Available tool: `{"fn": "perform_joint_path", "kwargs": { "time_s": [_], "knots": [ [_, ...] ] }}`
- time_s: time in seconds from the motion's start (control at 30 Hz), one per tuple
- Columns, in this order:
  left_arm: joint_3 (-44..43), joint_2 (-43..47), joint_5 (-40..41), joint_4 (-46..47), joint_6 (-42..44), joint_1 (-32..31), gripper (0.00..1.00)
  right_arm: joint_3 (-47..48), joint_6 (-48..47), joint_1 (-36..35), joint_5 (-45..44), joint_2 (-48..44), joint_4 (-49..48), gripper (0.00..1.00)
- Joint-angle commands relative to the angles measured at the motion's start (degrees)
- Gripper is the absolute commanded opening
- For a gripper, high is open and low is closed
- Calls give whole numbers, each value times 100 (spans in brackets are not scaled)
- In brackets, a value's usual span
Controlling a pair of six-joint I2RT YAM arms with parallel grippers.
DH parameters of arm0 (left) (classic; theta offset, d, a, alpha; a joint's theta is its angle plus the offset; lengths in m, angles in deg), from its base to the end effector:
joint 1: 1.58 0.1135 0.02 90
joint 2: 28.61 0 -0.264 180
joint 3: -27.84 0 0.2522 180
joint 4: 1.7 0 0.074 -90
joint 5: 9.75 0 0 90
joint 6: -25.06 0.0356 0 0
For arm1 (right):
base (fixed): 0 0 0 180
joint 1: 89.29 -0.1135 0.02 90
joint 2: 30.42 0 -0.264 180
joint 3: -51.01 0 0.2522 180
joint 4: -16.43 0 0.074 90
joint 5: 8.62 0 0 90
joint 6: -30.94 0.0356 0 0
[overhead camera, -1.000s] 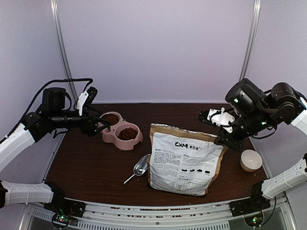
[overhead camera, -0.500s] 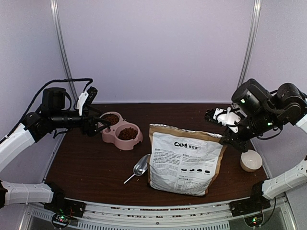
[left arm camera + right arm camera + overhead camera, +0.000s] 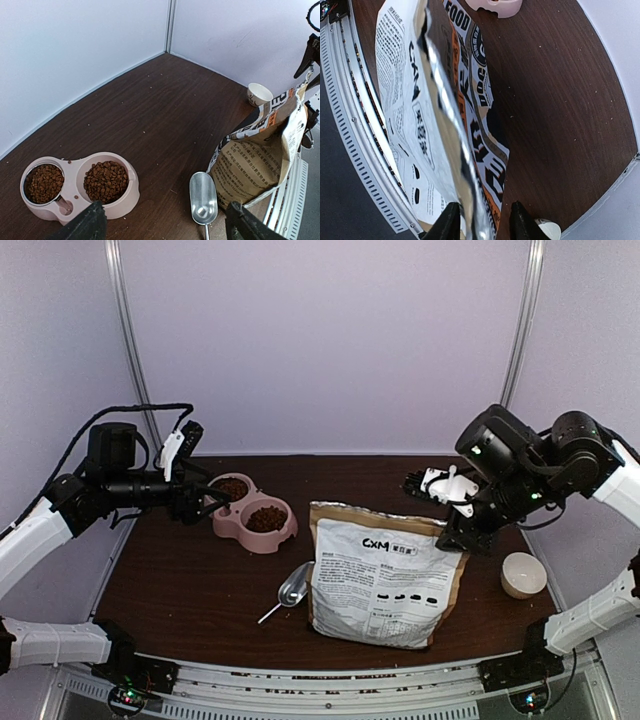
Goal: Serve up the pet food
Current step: Press the seal on the pet food bag.
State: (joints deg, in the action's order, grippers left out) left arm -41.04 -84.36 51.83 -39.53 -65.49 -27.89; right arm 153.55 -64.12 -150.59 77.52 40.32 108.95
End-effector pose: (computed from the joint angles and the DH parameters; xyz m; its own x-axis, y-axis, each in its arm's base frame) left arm 0.1832 -0.1095 0.3450 -0.3820 0.1795 -0.9066 0.7738 0.5985 -0.2076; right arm 0.0985 0.1750 0.4001 -0.3414 -0.8069 -0.4820 -0.8929 0.4386 -0.1016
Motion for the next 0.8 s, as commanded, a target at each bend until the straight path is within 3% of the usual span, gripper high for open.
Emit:
{"fn": "perform_joint_path", "kwargs": {
  "time_s": [0.0, 0.17, 0.27, 0.33, 0.4, 0.63, 0.7, 0.77],
  "knots": [
    [-41, 81, -124, 149, 82, 29, 85, 424, -213, 18, 191, 450, -585, 34],
    [-39, 90, -117, 149, 82, 34, 85, 922, -432, 21, 409, 987, -759, 35],
    [-43, 98, -108, 140, 82, 36, 85, 1169, -534, 21, 502, 1262, -754, 31],
    [-42, 108, -108, 142, 80, 35, 85, 1287, -573, 19, 518, 1398, -720, 19],
    [-38, 111, -109, 141, 82, 37, 85, 1364, -601, 21, 503, 1462, -676, 0],
    [-51, 121, -148, 143, 81, 37, 85, 1450, -632, 17, 645, 1522, -777, 1],
    [-47, 125, -159, 143, 82, 32, 85, 1492, -615, 21, 678, 1587, -827, 14],
    [-46, 117, -182, 140, 83, 33, 85, 1539, -618, 21, 700, 1656, -888, 16]
  ]
}}
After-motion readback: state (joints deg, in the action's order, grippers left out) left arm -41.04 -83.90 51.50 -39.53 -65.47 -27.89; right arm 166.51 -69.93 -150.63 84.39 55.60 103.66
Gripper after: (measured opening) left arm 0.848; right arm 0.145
